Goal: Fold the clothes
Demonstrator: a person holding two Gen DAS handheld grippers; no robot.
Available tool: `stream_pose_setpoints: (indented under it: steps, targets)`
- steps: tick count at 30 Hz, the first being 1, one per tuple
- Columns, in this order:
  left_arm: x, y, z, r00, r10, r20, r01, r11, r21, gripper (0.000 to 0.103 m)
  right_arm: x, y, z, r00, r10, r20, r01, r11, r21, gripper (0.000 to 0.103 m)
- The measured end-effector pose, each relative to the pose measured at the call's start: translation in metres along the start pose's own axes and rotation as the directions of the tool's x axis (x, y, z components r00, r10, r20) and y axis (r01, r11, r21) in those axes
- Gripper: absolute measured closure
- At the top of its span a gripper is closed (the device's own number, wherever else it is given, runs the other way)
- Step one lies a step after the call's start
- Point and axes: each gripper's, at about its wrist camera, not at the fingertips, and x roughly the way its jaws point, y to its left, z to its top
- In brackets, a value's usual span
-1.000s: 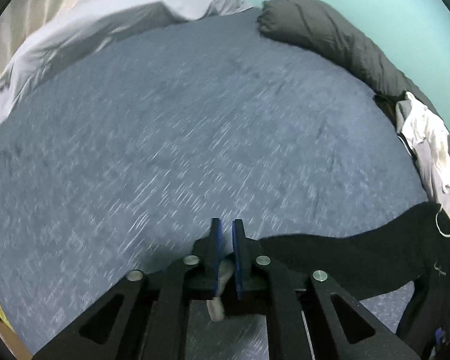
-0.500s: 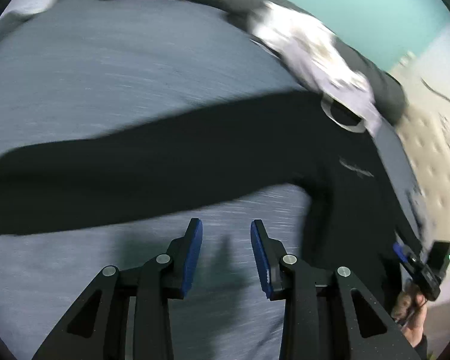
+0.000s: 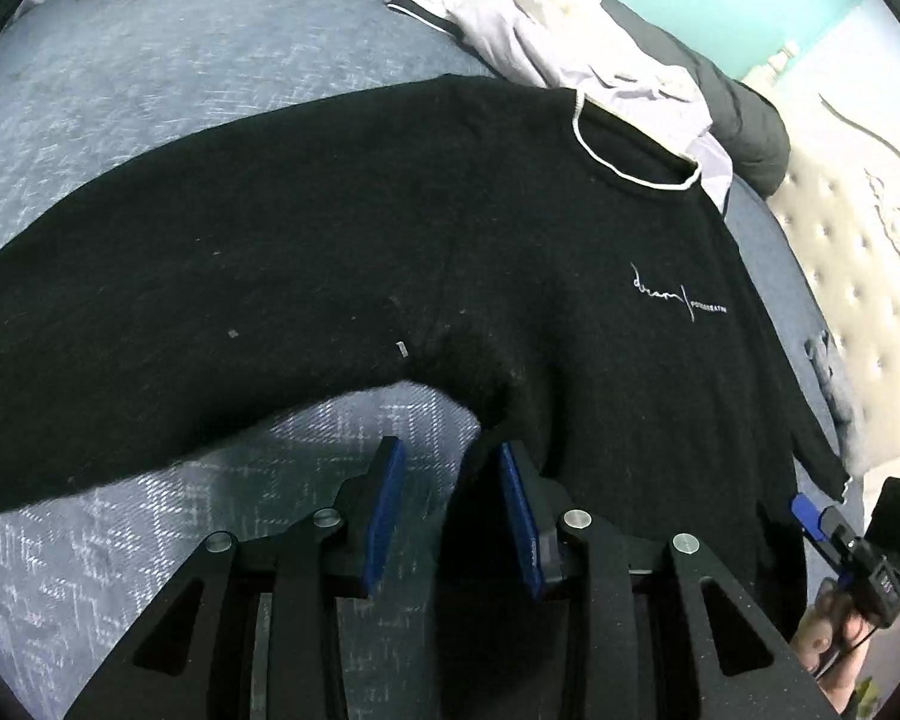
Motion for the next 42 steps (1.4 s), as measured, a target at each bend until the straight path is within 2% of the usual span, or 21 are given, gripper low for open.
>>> stream_pose_setpoints:
  steps: [1,2,6,12,17,23,27,29,31,33,36,38,39,42]
  targets:
    - [0.001,-0.001,0.0,1.0,-0.002,-0.003,0.002,1.0,0.008,0.098,0.0,0.0,0.0,1.0,0.001,0.001,-0.001,1.0,0.001,0.052]
    - [0.001,-0.003,0.0,1.0,-0.005,-0.005,0.005,1.0,0.017,0.1,-0.001,-0.001,0.0,1.0,0.001,0.003,-0.001,1.0,0.003,0.052]
    - [-0.004,-0.003,0.001,1.0,-0.011,0.01,0.011,1.0,0.027,0.1,0.0,0.0,0.0,1.0,0.001,0.003,-0.001,1.0,0.006,0.052]
    - [-0.023,0.02,-0.002,0.999,0.018,0.044,-0.018,1.0,-0.012,0.101,0.001,0.001,-0.001,1.0,0.0,0.003,0.0,1.0,0.004,0.052]
    - [-0.009,0.026,0.0,0.999,0.035,0.018,-0.034,0.998,-0.043,0.101,0.003,-0.001,0.0,1.0,-0.003,-0.002,0.003,1.0,0.008,0.052]
    - [-0.006,0.024,0.004,0.997,0.063,0.047,-0.061,0.997,-0.043,0.1,0.001,-0.003,0.002,1.0,-0.005,0.004,0.005,1.0,0.013,0.052]
    - [-0.013,0.018,-0.002,0.998,0.046,0.042,-0.045,0.999,-0.031,0.098,0.0,-0.004,0.003,1.0,-0.008,0.004,0.008,1.0,0.017,0.052]
    - [-0.016,0.018,-0.007,0.999,0.028,0.032,-0.027,0.999,-0.033,0.094,0.0,-0.005,0.003,1.0,-0.01,0.005,0.01,1.0,0.018,0.052]
    - [-0.017,0.018,-0.012,1.0,0.006,0.027,-0.005,0.999,-0.037,0.082,0.0,-0.005,0.003,1.0,-0.011,0.005,0.011,1.0,0.02,0.052]
    - [-0.015,0.016,-0.016,1.0,-0.015,0.019,0.016,0.999,-0.043,0.074,-0.001,-0.005,0.004,1.0,-0.013,0.006,0.013,1.0,0.022,0.052]
    - [-0.011,0.01,-0.026,1.0,-0.015,-0.003,0.015,1.0,-0.005,0.075,-0.001,-0.007,0.003,1.0,-0.021,0.003,0.021,0.999,0.03,0.052]
    - [-0.006,0.009,-0.029,1.0,-0.007,-0.02,0.007,1.0,0.009,0.085,-0.001,-0.009,0.004,1.0,-0.024,0.001,0.024,0.999,0.037,0.052]
    - [-0.004,0.009,-0.031,1.0,-0.003,-0.029,0.003,1.0,0.015,0.099,-0.001,-0.009,0.003,1.0,-0.024,0.001,0.024,0.999,0.039,0.052]
    - [-0.011,0.014,-0.031,1.0,-0.021,-0.003,0.021,1.0,-0.003,0.1,-0.001,-0.008,0.003,1.0,-0.024,-0.001,0.024,0.999,0.036,0.052]
